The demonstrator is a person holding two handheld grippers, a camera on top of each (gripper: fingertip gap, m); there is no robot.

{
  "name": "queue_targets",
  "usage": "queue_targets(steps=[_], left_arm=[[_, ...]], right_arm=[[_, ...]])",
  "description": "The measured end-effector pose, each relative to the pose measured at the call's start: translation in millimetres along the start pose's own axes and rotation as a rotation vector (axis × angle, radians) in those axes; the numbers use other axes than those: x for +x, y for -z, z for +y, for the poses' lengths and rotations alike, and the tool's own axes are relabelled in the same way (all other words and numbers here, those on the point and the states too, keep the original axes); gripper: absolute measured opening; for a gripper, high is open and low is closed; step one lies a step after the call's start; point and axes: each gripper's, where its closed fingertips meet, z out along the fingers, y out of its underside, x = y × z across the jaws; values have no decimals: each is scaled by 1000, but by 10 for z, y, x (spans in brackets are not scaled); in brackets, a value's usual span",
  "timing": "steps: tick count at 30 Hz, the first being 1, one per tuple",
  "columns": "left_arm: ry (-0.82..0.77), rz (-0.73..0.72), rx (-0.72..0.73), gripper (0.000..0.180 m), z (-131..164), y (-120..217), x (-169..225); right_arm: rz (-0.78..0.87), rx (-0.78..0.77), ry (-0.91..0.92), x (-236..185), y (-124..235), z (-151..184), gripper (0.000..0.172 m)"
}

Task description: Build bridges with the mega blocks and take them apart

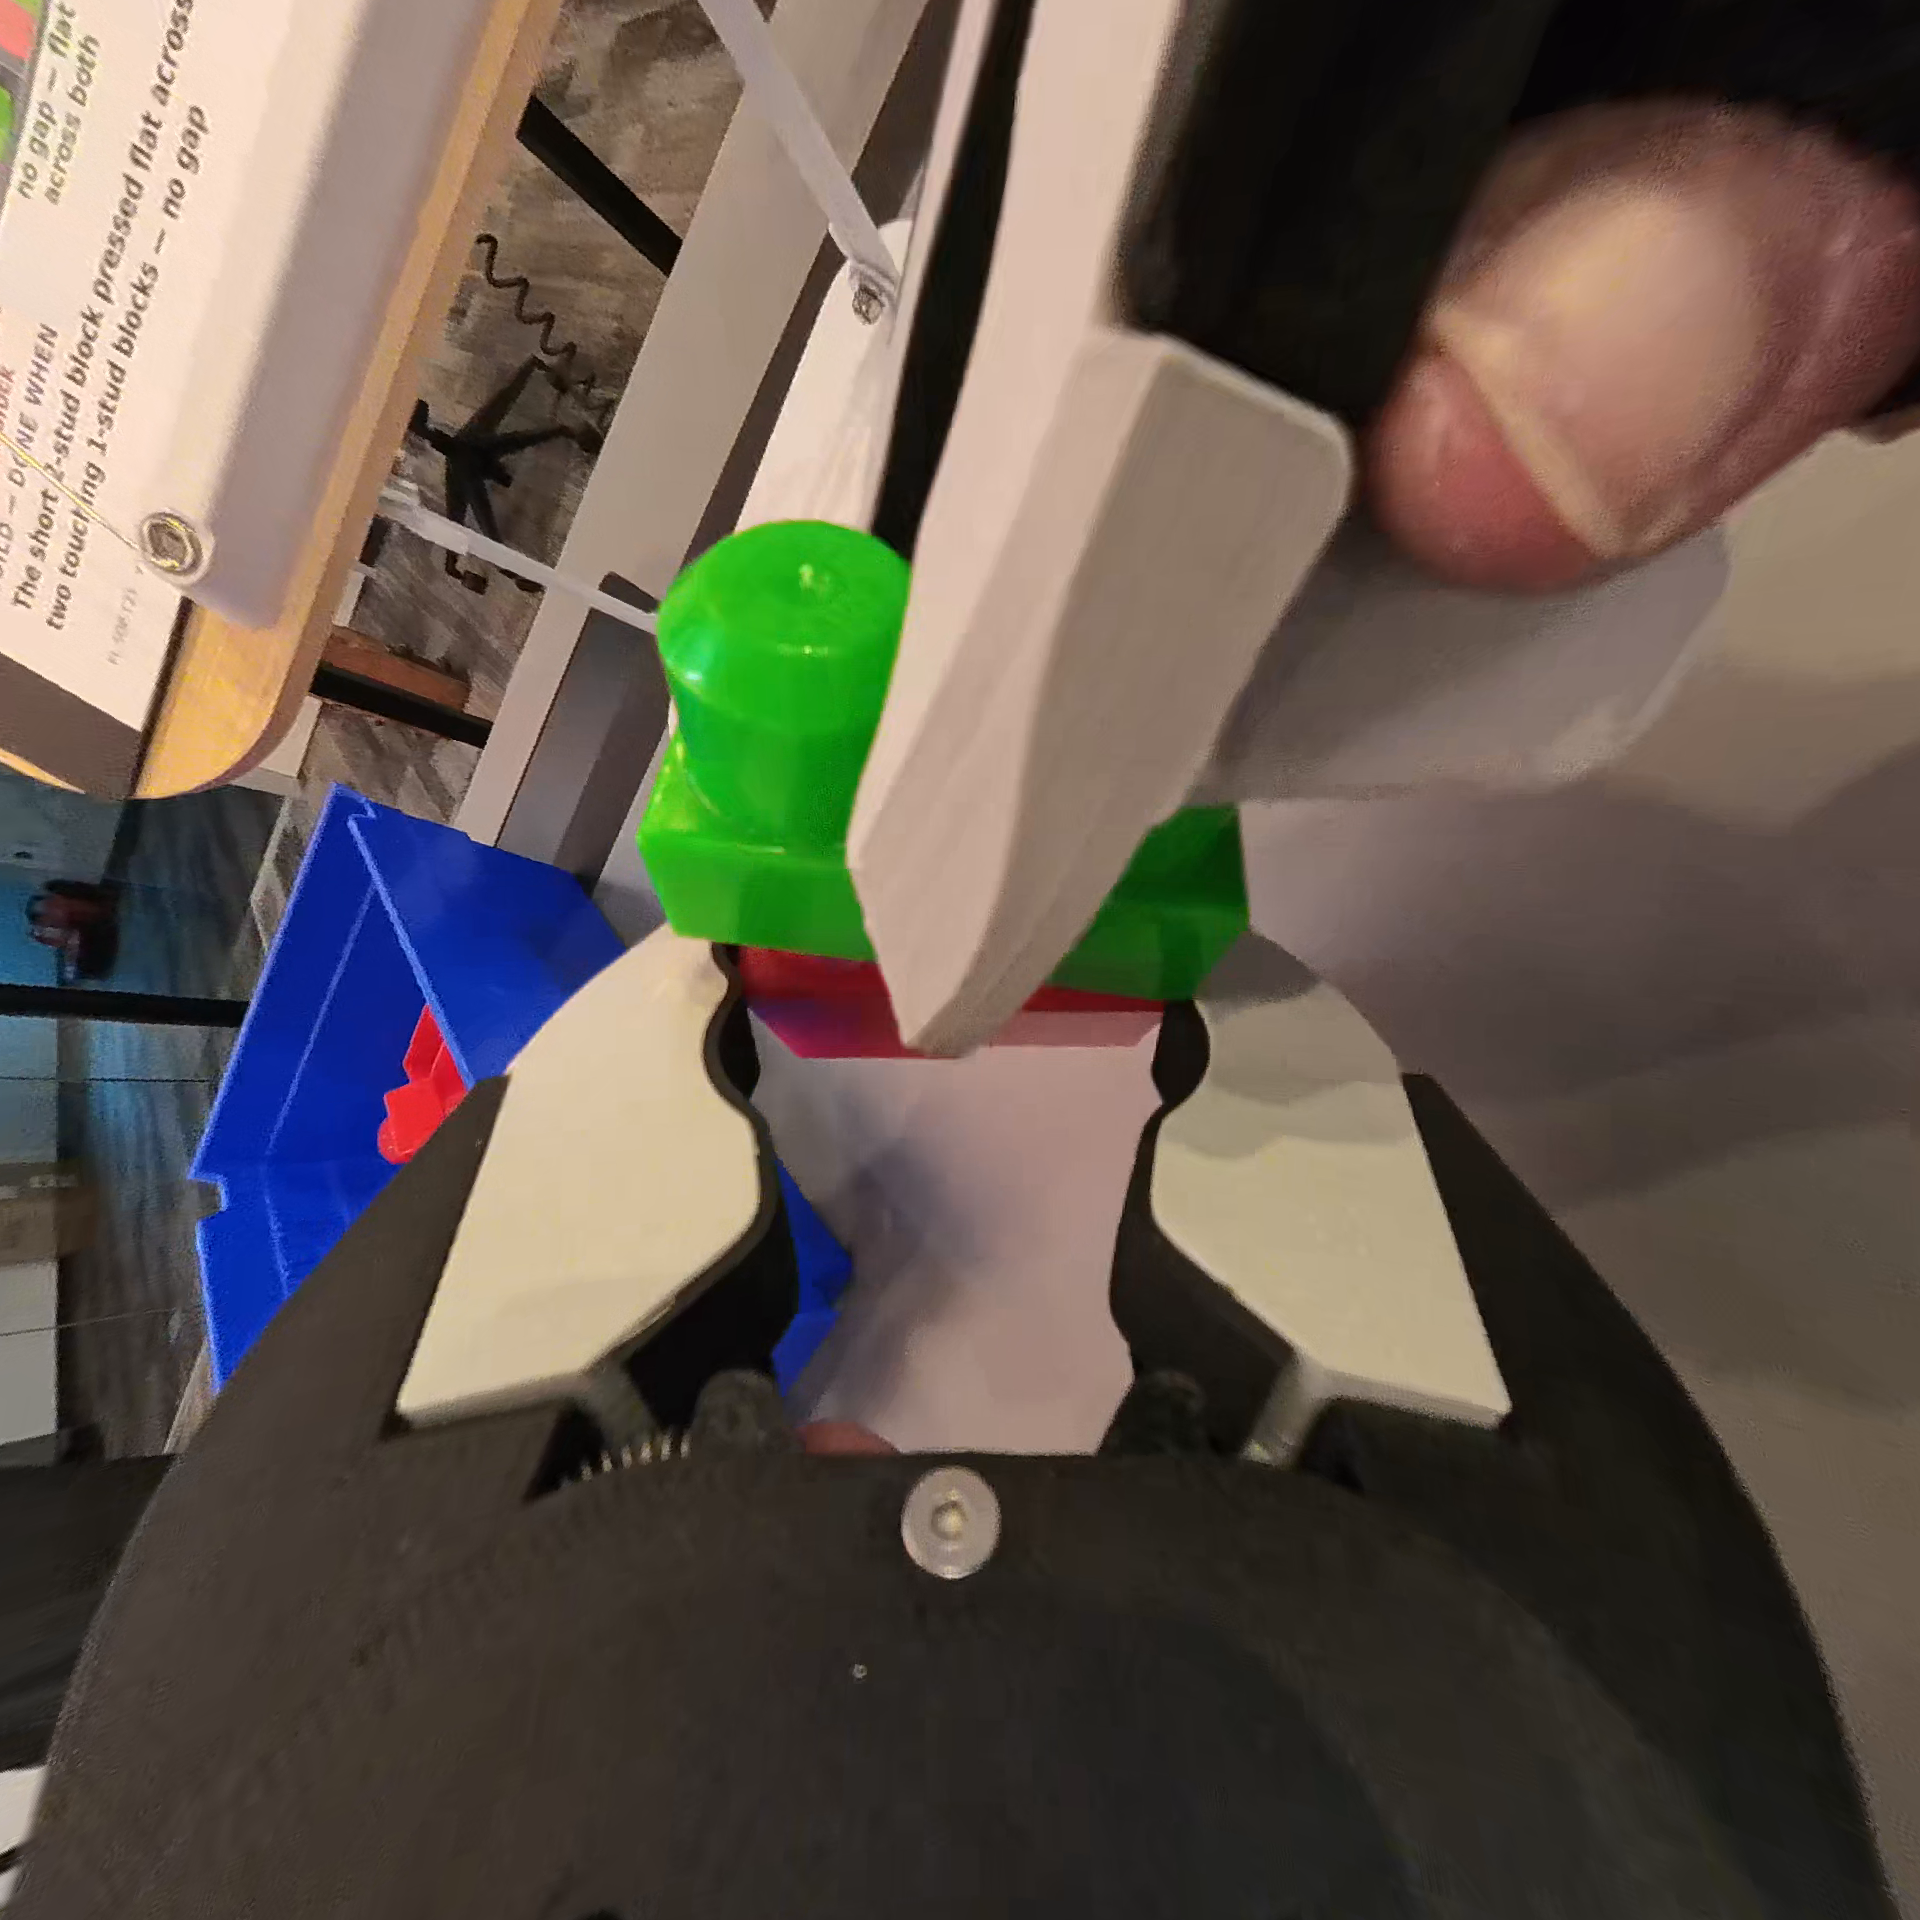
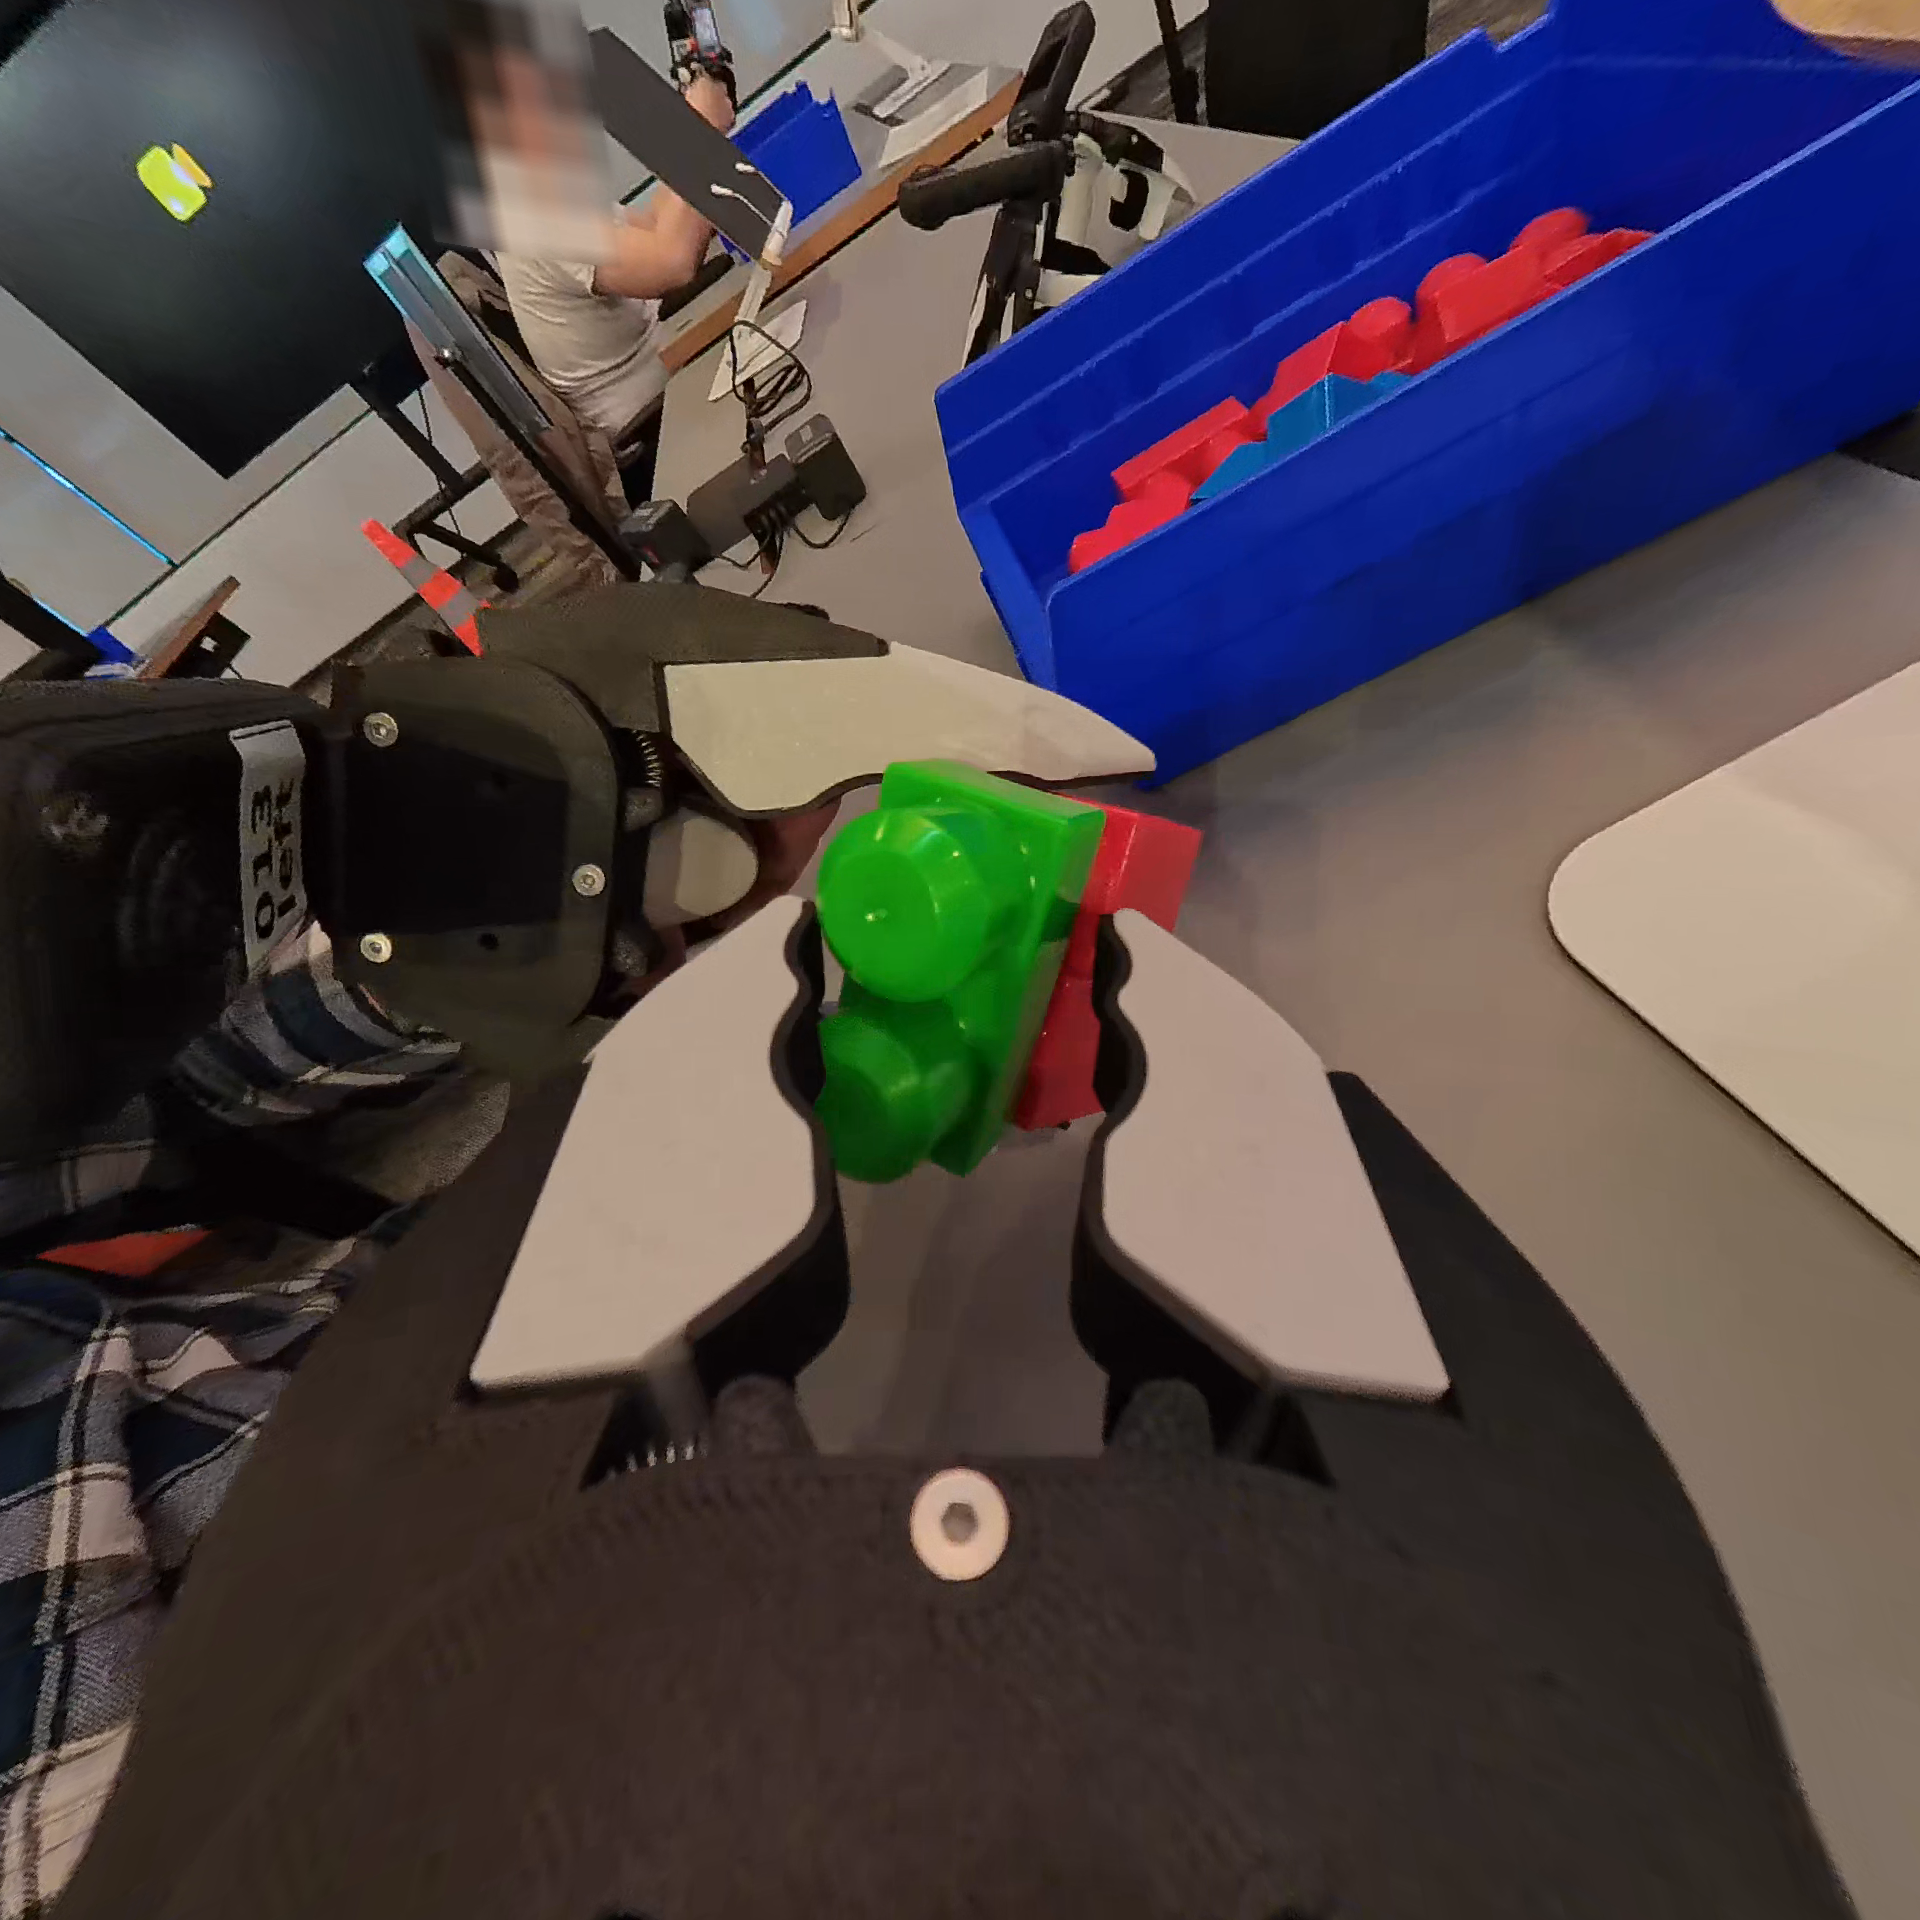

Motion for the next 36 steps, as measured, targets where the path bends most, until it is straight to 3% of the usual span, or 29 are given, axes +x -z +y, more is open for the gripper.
queue_targets(steps=[14, 22, 30, 33, 36], left_arm=[[-63, -19, 11, 74, -91, 1, 55], [22, 66, 47, 74, -104, 17, 44], [109, 156, 102, 74, -159, 68, 31], [166, 236, 142, 74, -195, 124, 36], [260, 393, 213, 74, -287, 250, 63]], right_arm=[[160, -109, 129, 96, -117, 57, 59], [117, -48, 145, 60, -44, -58, 91], [66, 12, 199, -27, 105, -206, 104], [17, 67, 328, -152, 317, -325, 114], [40, 46, 642, -260, 574, -331, 121]])
